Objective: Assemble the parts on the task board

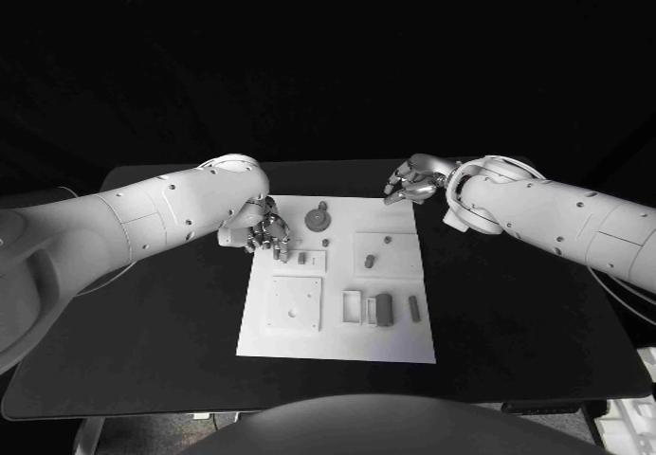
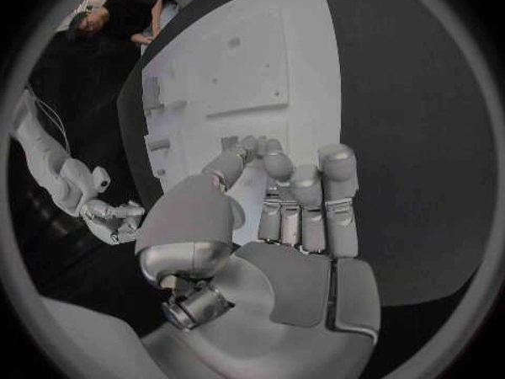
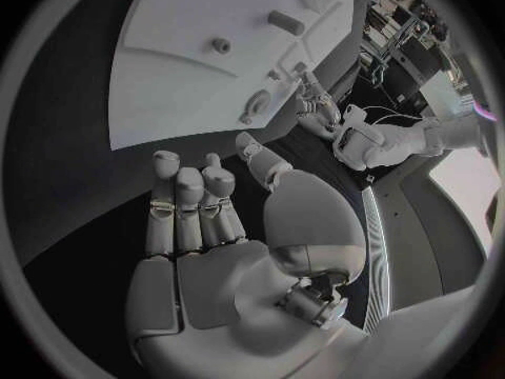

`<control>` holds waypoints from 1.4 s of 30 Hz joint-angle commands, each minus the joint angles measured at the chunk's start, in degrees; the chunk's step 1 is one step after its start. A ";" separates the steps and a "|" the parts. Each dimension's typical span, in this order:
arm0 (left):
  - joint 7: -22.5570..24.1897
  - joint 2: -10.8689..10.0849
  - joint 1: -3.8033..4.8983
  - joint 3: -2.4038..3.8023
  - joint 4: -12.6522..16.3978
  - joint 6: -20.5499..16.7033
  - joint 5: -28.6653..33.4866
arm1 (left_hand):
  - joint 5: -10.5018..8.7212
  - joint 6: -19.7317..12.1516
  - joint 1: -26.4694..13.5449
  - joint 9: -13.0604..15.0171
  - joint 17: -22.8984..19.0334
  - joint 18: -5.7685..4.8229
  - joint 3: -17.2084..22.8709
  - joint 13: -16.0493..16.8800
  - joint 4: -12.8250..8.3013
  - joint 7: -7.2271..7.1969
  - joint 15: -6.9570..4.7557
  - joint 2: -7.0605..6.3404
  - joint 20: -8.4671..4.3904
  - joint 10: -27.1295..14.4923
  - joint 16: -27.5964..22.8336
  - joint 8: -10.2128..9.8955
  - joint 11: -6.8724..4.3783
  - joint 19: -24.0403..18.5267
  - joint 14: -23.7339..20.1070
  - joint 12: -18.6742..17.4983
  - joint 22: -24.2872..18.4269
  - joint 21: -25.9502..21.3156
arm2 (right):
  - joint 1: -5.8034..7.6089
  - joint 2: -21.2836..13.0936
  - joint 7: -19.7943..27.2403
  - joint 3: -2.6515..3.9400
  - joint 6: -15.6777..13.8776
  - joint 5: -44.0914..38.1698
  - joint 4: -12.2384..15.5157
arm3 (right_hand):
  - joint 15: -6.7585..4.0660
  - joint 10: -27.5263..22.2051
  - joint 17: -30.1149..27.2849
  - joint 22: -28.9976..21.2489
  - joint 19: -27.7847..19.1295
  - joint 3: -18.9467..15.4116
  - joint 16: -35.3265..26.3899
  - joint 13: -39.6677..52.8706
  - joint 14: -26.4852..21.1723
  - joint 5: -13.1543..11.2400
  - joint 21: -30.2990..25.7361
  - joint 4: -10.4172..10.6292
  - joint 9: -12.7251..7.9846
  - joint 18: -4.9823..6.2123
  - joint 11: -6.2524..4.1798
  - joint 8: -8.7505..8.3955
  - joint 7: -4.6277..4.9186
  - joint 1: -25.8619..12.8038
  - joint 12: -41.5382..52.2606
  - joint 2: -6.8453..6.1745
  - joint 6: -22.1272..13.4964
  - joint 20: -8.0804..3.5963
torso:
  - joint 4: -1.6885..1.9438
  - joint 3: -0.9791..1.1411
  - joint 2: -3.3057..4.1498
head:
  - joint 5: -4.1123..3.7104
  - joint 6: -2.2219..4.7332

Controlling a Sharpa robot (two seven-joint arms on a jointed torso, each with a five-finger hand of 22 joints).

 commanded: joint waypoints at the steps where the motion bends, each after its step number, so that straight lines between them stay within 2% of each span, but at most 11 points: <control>1: 0.51 0.27 -0.31 -0.13 0.14 1.54 -0.48 | 5.36 0.15 2.67 1.70 0.09 2.61 2.66 0.07 -1.79 0.11 -0.56 3.47 -0.07 0.74 0.40 0.24 -0.41 0.15 0.47 0.23 1.09 0.27 | -0.02 0.07 0.26 0.01 0.78 -0.14 0.00 | -0.44 -0.16 -0.08 0.72 0.40 0.09 -0.08 -0.10 0.01 0.14 -0.20 0.21 0.10 0.76 0.01 -0.20 0.37 -0.69 0.18 0.03 -0.04 -0.16 | 0.02 0.01 -0.01 | -0.03 -0.08; 8: 0.17 0.17 -0.30 -0.13 0.10 2.99 -0.22 | 5.31 0.14 2.70 1.75 0.10 2.61 2.69 0.10 -1.83 0.10 -0.56 3.43 -0.06 0.73 0.42 0.26 -0.42 0.14 0.48 0.27 1.09 0.29 | -0.02 0.05 0.25 0.01 0.79 -0.14 -0.02 | -0.44 -0.17 -0.09 0.72 0.40 0.09 -0.08 -0.10 0.01 0.14 -0.20 0.21 0.11 0.76 0.01 -0.20 0.37 -0.70 0.18 0.02 -0.04 -0.16 | 0.01 0.01 0.00 | -0.02 -0.09; 28: 0.18 0.25 -0.30 -0.13 0.02 1.83 -0.33 | 5.25 0.14 2.78 1.87 0.12 2.60 2.80 0.15 -1.86 0.08 -0.53 3.44 -0.03 0.69 0.49 0.32 -0.44 0.09 0.49 0.34 1.10 0.32 | -0.02 0.03 0.23 0.01 0.80 -0.13 -0.02 | -0.43 -0.17 -0.09 0.72 0.40 0.08 -0.08 -0.10 0.01 0.14 -0.21 0.21 0.13 0.76 0.01 -0.22 0.37 -0.73 0.18 0.01 -0.04 -0.16 | 0.00 0.02 0.01 | 0.04 -0.03; 32: -0.44 0.23 -0.29 -0.13 0.05 1.45 -0.44 | 3.63 -0.20 2.46 2.06 0.07 2.60 2.71 0.22 -1.68 0.18 -0.53 3.47 0.00 0.54 0.48 0.26 -0.34 0.03 0.43 0.39 1.04 0.34 | -0.02 -0.02 0.23 0.01 0.80 -0.13 0.03 | -0.43 -0.17 -0.09 0.72 0.40 0.08 -0.08 -0.11 0.01 0.14 -0.21 0.21 0.14 0.76 0.02 -0.22 0.37 -0.74 0.18 0.01 -0.04 -0.16 | 0.03 0.02 -0.02 | 0.01 -0.02; 33: -0.63 0.22 -0.29 -0.13 0.01 1.39 -0.49 | 2.66 -0.21 1.98 2.15 0.05 2.58 2.46 0.23 -1.34 0.22 -0.52 3.43 0.04 0.53 0.47 0.29 -0.31 0.05 0.40 0.41 1.00 0.34 | -0.02 -0.05 0.23 0.01 0.78 -0.13 0.04 | -0.43 -0.17 -0.09 0.72 0.40 0.08 -0.08 -0.11 0.01 0.14 -0.21 0.21 0.14 0.76 0.02 -0.22 0.37 -0.74 0.18 0.01 -0.04 -0.16 | 0.04 0.02 -0.02 | -0.01 -0.06; 34: -0.71 0.21 -0.29 -0.13 -0.02 1.42 -0.49 | 0.45 -0.23 1.48 2.23 0.02 2.61 2.24 0.23 -0.90 0.13 -0.52 3.52 0.02 0.53 0.46 0.30 -0.28 0.06 0.39 0.43 0.94 0.30 | -0.02 -0.07 0.23 0.01 0.78 -0.12 0.05 | -0.43 -0.17 -0.09 0.72 0.40 0.08 -0.08 -0.11 0.01 0.14 -0.21 0.21 0.14 0.76 0.02 -0.22 0.37 -0.74 0.18 0.01 -0.04 -0.16 | 0.04 0.02 -0.02 | -0.01 -0.06; 35: -0.84 0.17 -0.29 -0.13 -0.04 1.36 -0.51 | -0.34 -0.25 1.10 2.28 0.00 2.62 2.04 0.22 -0.63 0.22 -0.52 3.21 0.03 0.50 0.44 0.31 -0.33 0.05 0.36 0.42 0.92 0.27 | -0.02 -0.08 0.23 0.01 0.78 -0.12 0.06 | -0.43 -0.18 -0.09 0.72 0.40 0.08 -0.08 -0.11 0.01 0.14 -0.21 0.21 0.14 0.76 0.02 -0.22 0.37 -0.74 0.18 0.01 -0.04 -0.16 | 0.05 0.02 -0.03 | -0.01 -0.07; 42: -0.76 0.25 -0.29 -0.13 -0.22 0.43 -1.64 | -1.05 -1.08 -1.72 2.40 -0.09 2.78 -0.54 0.20 0.64 0.45 -0.61 0.18 -0.07 0.14 0.37 -0.08 -0.08 -0.09 0.08 0.35 0.86 0.11 | -0.02 -0.11 0.22 0.01 0.77 -0.12 0.08 | -0.43 -0.18 -0.09 0.72 0.40 0.08 -0.09 -0.11 0.00 0.14 -0.22 0.21 0.15 0.76 0.02 -0.23 0.37 -0.75 0.18 0.00 -0.04 -0.16 | 0.03 0.00 -0.01 | -0.08 -0.14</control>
